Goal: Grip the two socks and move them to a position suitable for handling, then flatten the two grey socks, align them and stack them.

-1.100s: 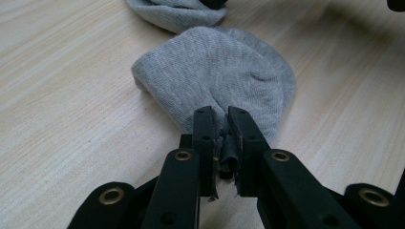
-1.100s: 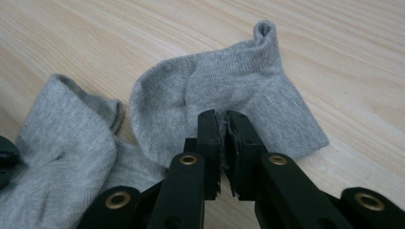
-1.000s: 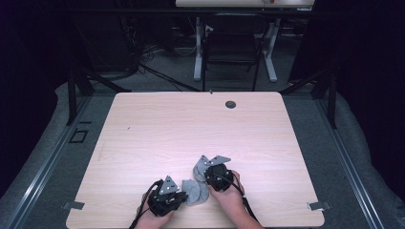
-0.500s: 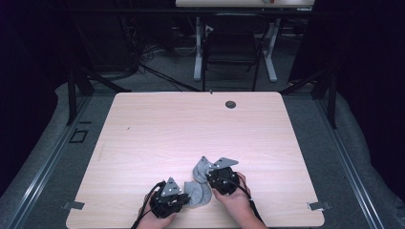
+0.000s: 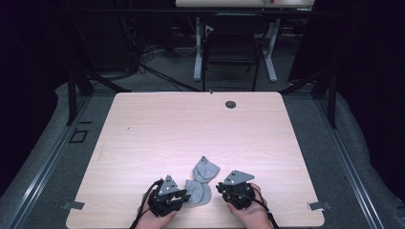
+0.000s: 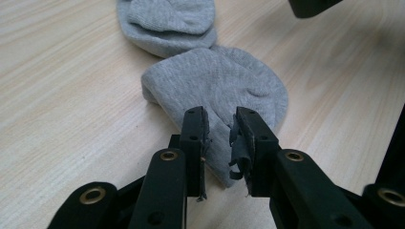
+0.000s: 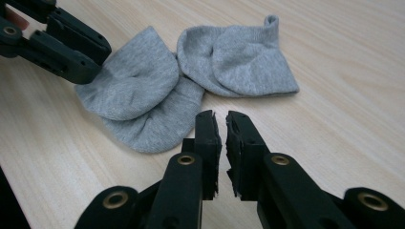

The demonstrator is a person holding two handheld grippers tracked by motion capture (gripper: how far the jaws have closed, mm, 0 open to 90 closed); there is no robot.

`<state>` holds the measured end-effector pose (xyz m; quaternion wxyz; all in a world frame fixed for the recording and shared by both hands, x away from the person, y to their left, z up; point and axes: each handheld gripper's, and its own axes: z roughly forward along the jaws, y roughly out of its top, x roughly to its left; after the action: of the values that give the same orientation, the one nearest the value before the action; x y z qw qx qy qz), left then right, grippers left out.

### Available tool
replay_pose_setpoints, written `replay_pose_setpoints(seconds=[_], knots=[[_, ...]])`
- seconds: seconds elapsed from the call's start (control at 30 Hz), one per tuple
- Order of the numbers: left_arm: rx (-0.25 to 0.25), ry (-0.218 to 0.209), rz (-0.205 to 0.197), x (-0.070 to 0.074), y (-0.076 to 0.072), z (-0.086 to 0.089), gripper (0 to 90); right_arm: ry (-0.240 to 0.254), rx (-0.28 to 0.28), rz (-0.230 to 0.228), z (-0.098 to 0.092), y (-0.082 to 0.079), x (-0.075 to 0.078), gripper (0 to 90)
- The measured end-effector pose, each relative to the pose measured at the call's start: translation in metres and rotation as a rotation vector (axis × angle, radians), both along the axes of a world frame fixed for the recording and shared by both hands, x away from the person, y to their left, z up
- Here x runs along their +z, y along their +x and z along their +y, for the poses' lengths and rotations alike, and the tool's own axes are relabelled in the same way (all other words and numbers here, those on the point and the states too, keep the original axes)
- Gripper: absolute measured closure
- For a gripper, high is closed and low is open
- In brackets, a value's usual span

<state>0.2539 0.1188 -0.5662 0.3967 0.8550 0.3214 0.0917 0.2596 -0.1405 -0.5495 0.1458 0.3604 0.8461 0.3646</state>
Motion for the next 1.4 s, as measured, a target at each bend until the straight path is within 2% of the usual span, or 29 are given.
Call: replay_pose_setpoints(seconds=[0.07, 0.53, 0.63, 0.67, 0.83, 0.9, 1.03, 1.13, 1.4], knots=[[0.010, -0.007, 0.001, 0.000, -0.001, -0.001, 73.3, 0.023, 0.005, 0.019, 0.001, 0.003, -0.002, 83.2], [0.027, -0.018, -0.011, 0.004, 0.000, -0.010, 70.2, 0.007, 0.019, 0.025, 0.007, 0.007, -0.007, 83.2], [0.027, -0.016, -0.011, 0.004, 0.002, -0.014, 69.5, 0.023, 0.018, 0.029, 0.007, 0.009, -0.008, 83.2], [0.021, -0.007, -0.012, 0.003, 0.002, -0.015, 68.8, 0.030, 0.014, 0.029, 0.007, 0.010, -0.009, 83.2], [0.021, -0.020, 0.007, 0.001, 0.002, -0.023, 61.5, 0.020, 0.028, 0.037, 0.009, 0.012, -0.010, 83.3], [0.020, -0.013, 0.006, -0.001, 0.003, -0.026, 59.4, 0.037, 0.034, 0.038, 0.011, 0.014, -0.012, 83.3], [0.018, 0.006, 0.002, -0.005, 0.003, -0.027, 58.8, 0.015, 0.048, 0.041, 0.016, 0.014, -0.015, 83.7], [0.012, 0.020, 0.007, -0.007, 0.004, -0.027, 61.0, 0.013, 0.056, 0.037, 0.018, 0.013, -0.015, 84.1], [0.010, 0.040, -0.009, -0.010, 0.003, -0.026, 74.3, 0.023, 0.070, 0.044, 0.023, 0.014, -0.018, 84.3]])
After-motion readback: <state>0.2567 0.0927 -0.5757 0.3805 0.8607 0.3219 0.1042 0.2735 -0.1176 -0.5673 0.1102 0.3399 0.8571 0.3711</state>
